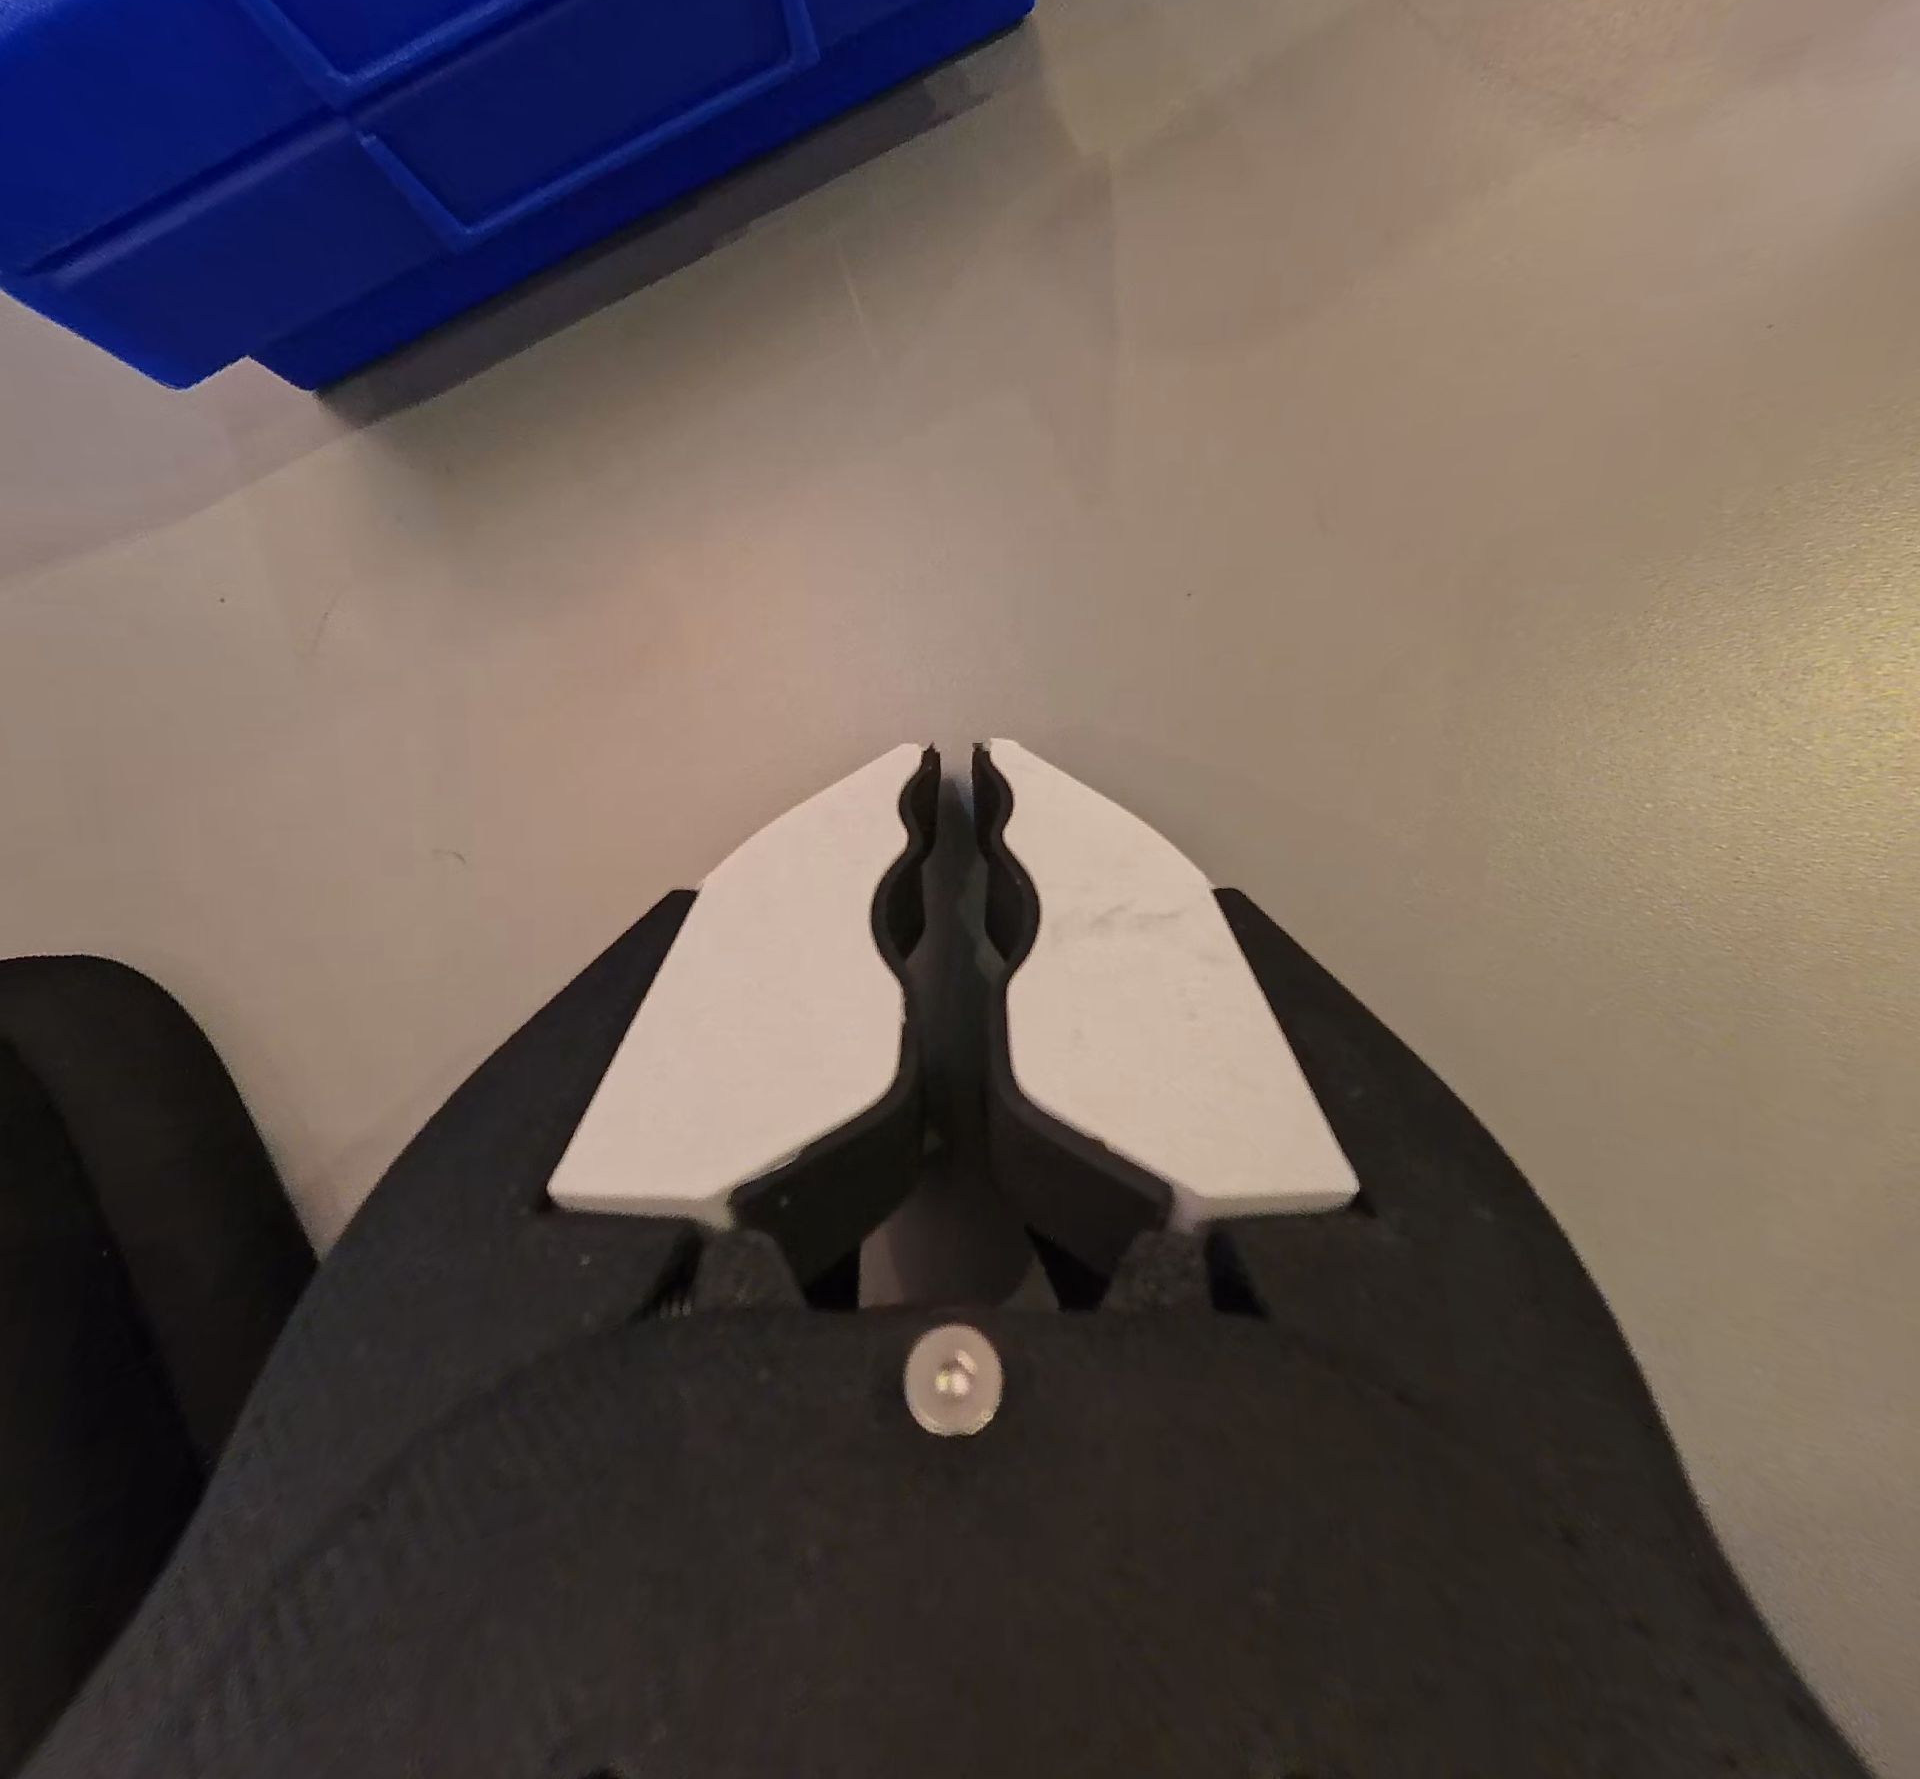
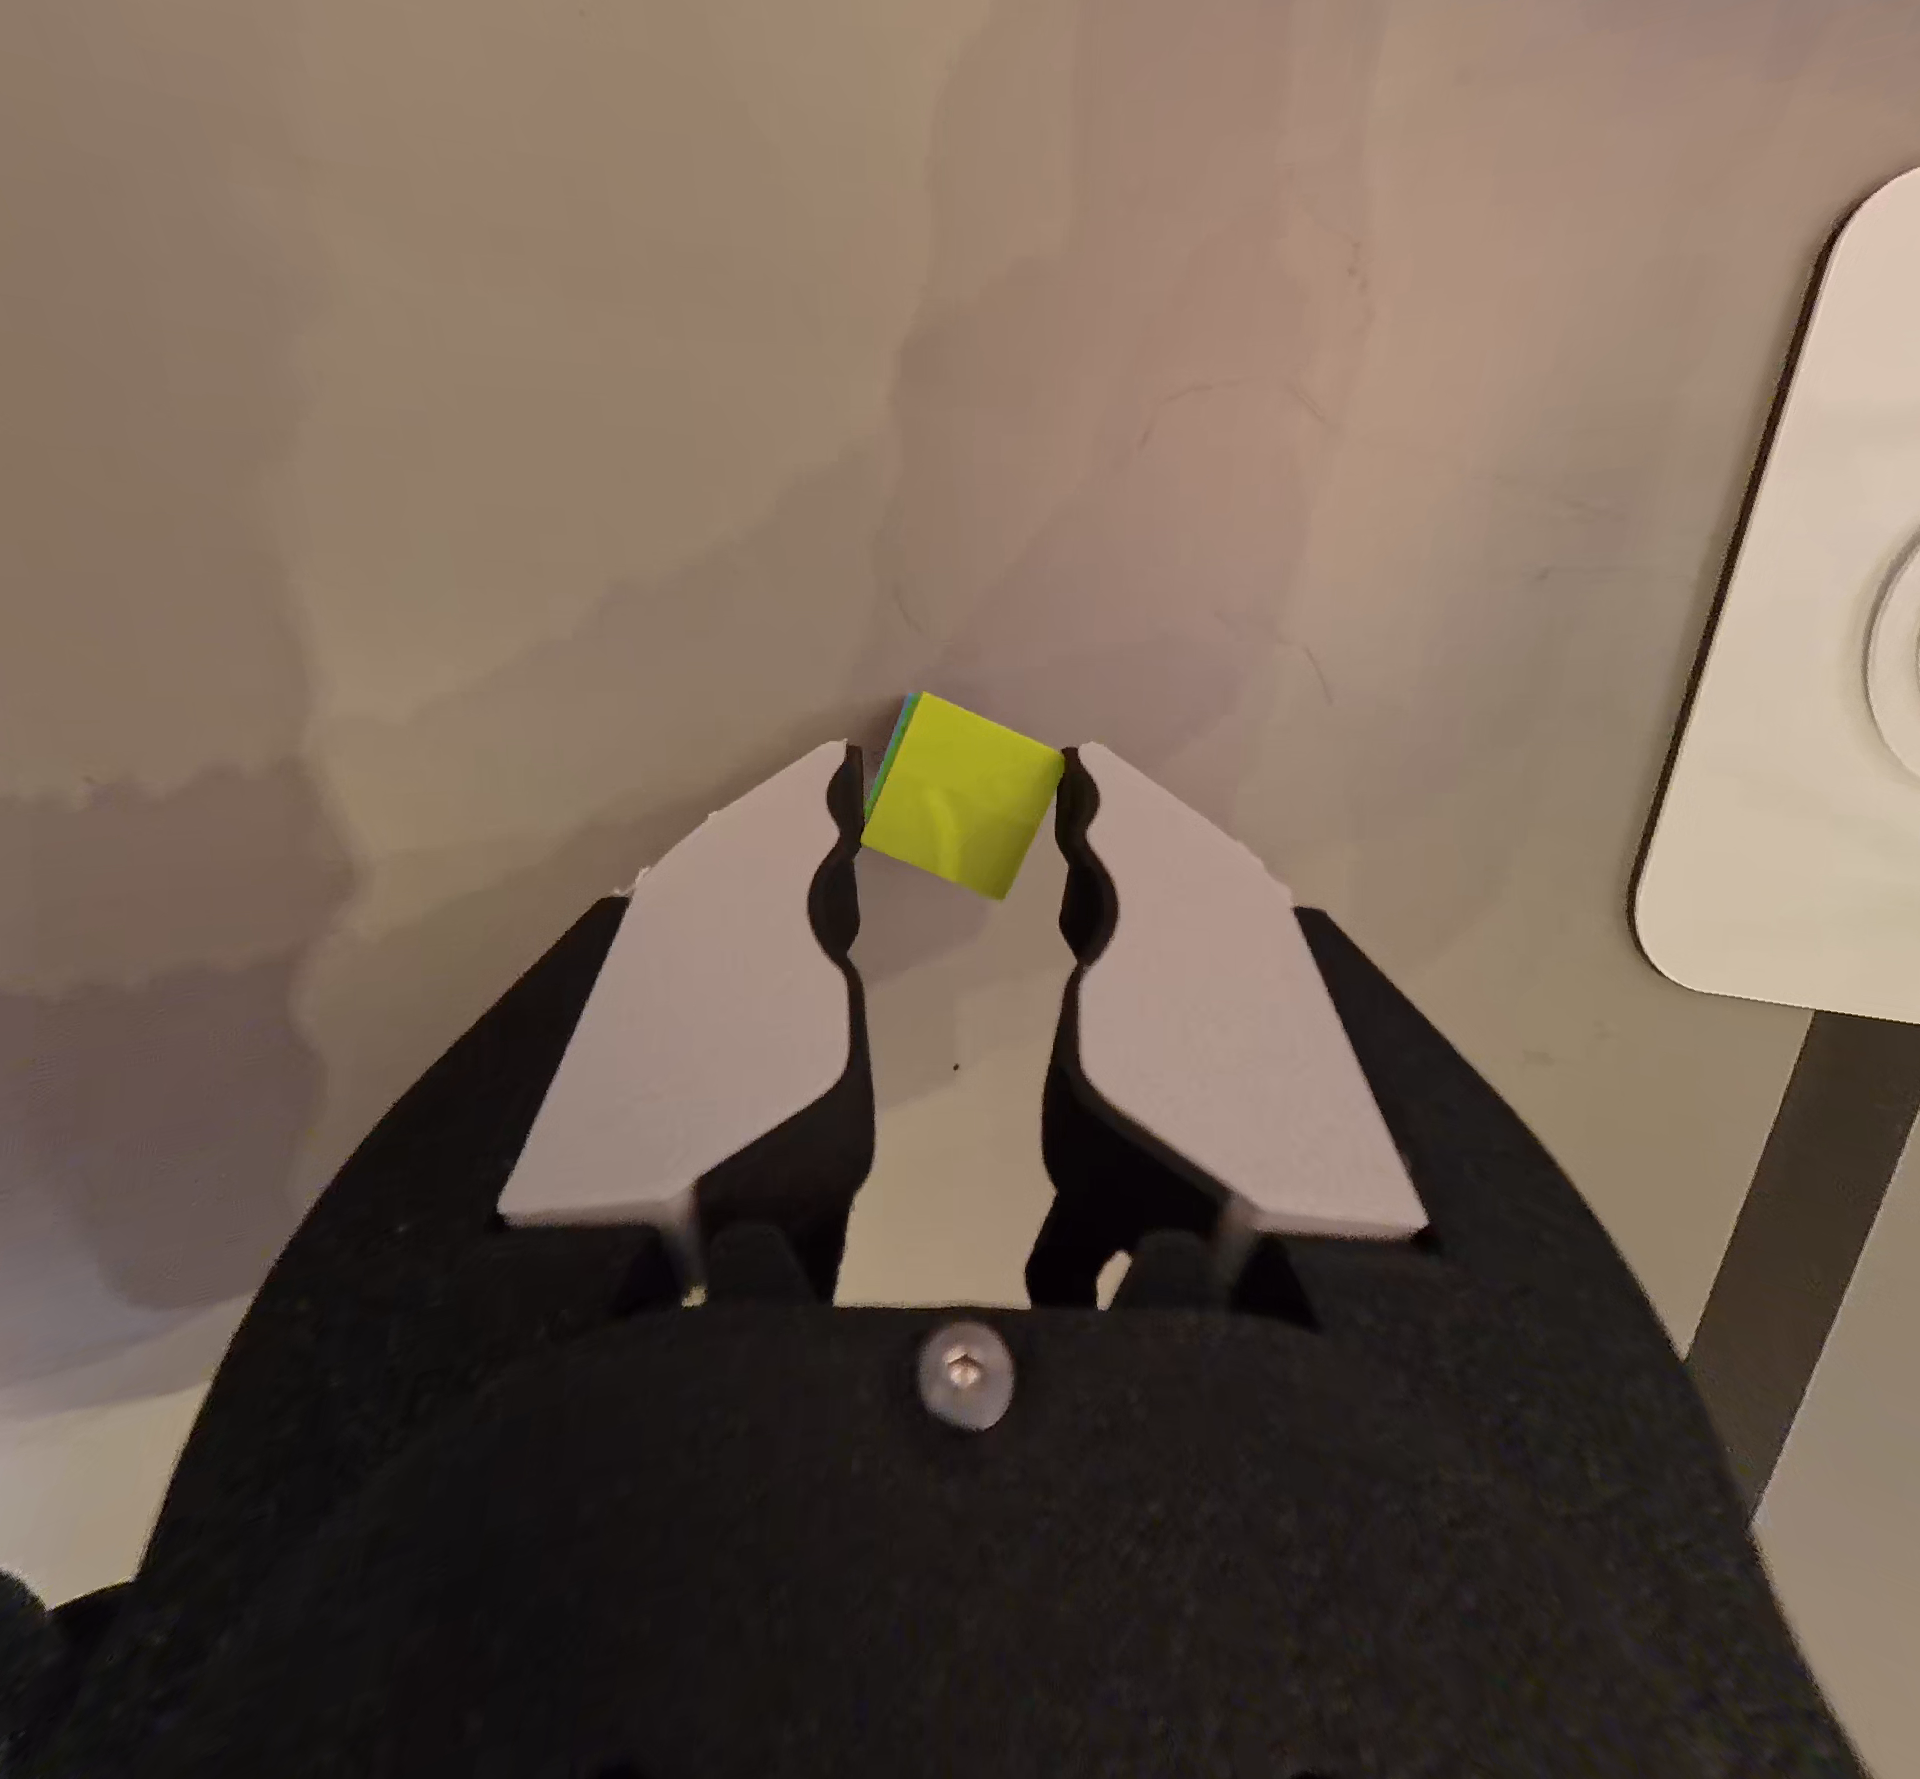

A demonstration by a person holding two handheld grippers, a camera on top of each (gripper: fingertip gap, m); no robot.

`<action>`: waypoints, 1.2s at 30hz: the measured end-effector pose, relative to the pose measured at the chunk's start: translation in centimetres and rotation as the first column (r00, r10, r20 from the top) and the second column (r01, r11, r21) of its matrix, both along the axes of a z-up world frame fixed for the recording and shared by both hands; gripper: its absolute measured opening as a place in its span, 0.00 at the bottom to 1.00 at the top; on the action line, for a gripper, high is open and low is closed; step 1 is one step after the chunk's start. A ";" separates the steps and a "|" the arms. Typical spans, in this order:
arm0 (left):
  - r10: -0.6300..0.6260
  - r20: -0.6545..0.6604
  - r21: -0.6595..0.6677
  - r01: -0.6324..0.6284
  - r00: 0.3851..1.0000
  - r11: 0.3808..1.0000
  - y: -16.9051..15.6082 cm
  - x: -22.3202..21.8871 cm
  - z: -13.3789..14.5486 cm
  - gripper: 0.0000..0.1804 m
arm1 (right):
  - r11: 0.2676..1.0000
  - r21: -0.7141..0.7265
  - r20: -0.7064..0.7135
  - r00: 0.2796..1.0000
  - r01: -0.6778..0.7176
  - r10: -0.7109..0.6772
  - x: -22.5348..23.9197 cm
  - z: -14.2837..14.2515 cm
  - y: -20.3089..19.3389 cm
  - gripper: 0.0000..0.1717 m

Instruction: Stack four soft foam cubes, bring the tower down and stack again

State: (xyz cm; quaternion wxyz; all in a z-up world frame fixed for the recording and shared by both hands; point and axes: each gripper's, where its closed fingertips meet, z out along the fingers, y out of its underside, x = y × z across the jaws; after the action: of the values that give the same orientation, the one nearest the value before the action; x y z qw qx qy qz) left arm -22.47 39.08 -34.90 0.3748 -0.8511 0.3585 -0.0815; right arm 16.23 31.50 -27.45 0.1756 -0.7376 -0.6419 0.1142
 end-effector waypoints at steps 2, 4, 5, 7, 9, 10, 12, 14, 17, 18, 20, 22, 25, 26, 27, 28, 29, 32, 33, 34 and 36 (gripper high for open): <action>0.000 0.000 0.000 0.000 1.000 1.000 0.0 0.0 0.0 0.03 | 1.000 0.002 0.000 1.000 0.001 -0.001 0.0 0.0 0.0 0.20; -0.001 0.000 0.000 0.001 1.000 1.000 0.0 0.0 0.0 0.03 | 1.000 -0.001 -0.003 1.000 -0.002 0.002 0.0 0.0 0.0 0.20; -0.001 0.000 -0.001 0.001 1.000 1.000 0.0 0.0 0.0 0.03 | 1.000 -0.002 -0.005 1.000 -0.003 0.003 0.0 0.0 0.0 0.20; -0.001 0.000 -0.001 0.001 1.000 1.000 0.0 0.0 0.0 0.03 | 1.000 -0.002 -0.002 1.000 -0.004 0.004 0.0 0.0 0.0 0.20; -0.001 0.001 -0.001 0.001 1.000 1.000 0.0 0.0 0.0 0.03 | 1.000 -0.004 -0.004 1.000 -0.007 0.007 0.0 0.0 0.0 0.21; -0.001 0.000 -0.001 0.001 1.000 1.000 0.0 0.0 0.0 0.03 | 1.000 -0.007 -0.003 1.000 -0.007 0.007 0.0 -0.1 0.0 0.22; -0.002 0.001 -0.001 0.002 1.000 1.000 0.0 0.0 0.0 0.03 | 1.000 -0.020 0.001 1.000 -0.005 0.005 0.0 -0.2 -0.1 0.26; -0.002 0.001 -0.002 0.002 1.000 1.000 0.0 0.0 0.0 0.03 | 1.000 -0.009 0.002 1.000 -0.002 0.002 0.1 -0.2 0.1 0.29; -0.003 0.003 -0.005 0.003 1.000 1.000 0.0 0.1 0.0 0.03 | 0.999 0.002 -0.017 0.999 0.034 -0.034 0.6 0.8 0.4 0.32; -0.003 0.005 -0.007 0.003 1.000 1.000 0.0 0.1 0.0 0.03 | 0.999 0.012 -0.026 0.998 0.051 -0.051 0.9 1.4 0.5 0.32; -0.004 0.008 -0.010 0.004 1.000 1.000 0.0 0.1 -0.1 0.03 | 0.994 0.035 -0.056 0.994 0.101 -0.099 1.5 2.8 0.6 0.33; -0.007 0.007 -0.010 0.007 1.000 1.000 0.0 0.1 -0.1 0.03 | 0.981 0.066 -0.091 0.980 0.185 -0.179 2.4 4.4 0.7 0.31; -0.005 0.008 -0.011 0.005 1.000 1.000 0.1 0.1 0.0 0.03 | 0.928 0.110 -0.122 0.932 0.356 -0.343 4.5 5.9 0.9 0.22; -0.002 0.008 -0.010 0.002 1.000 1.000 0.1 0.1 0.0 0.04 | 0.900 0.118 -0.114 0.906 0.420 -0.408 5.4 6.0 0.8 0.19; 0.003 0.004 -0.004 -0.003 1.000 1.000 0.1 0.0 0.0 0.05 | 0.873 0.109 -0.097 0.879 0.476 -0.467 6.2 5.9 0.3 0.14; 0.004 -0.002 0.004 -0.004 1.000 1.000 0.2 0.0 0.0 0.05 | 0.848 0.095 -0.085 0.853 0.521 -0.514 6.8 5.8 -0.3 0.08; 0.002 -0.009 0.013 -0.002 1.000 1.000 0.1 0.1 0.1 0.05 | 0.825 0.086 -0.088 0.829 0.559 -0.553 7.2 6.0 -0.8 0.05; -0.007 -0.020 0.025 0.008 1.000 1.000 0.0 0.2 0.1 0.03 | 0.751 0.055 -0.112 0.752 0.658 -0.650 7.7 6.6 -2.0 0.01; -0.009 -0.022 0.026 0.010 1.000 1.000 0.0 0.2 0.1 0.02 | 0.725 0.052 -0.126 0.724 0.687 -0.678 7.8 6.9 -2.2 0.00; -0.013 -0.024 0.027 0.014 1.000 1.000 0.0 0.2 0.1 0.02 | 0.689 0.040 -0.142 0.687 0.724 -0.713 7.9 6.9 -2.3 0.00; -0.021 -0.027 0.029 0.021 0.999 0.999 -0.1 0.2 0.1 0.01 | 0.619 0.000 -0.149 0.612 0.786 -0.777 8.3 6.5 -2.5 0.00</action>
State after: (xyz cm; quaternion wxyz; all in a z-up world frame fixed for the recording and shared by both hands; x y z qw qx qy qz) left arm -22.23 39.01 -34.83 0.3815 -0.8427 0.3735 -0.0688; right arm 24.49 29.03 -20.92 0.2746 -0.9278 -0.2465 0.0549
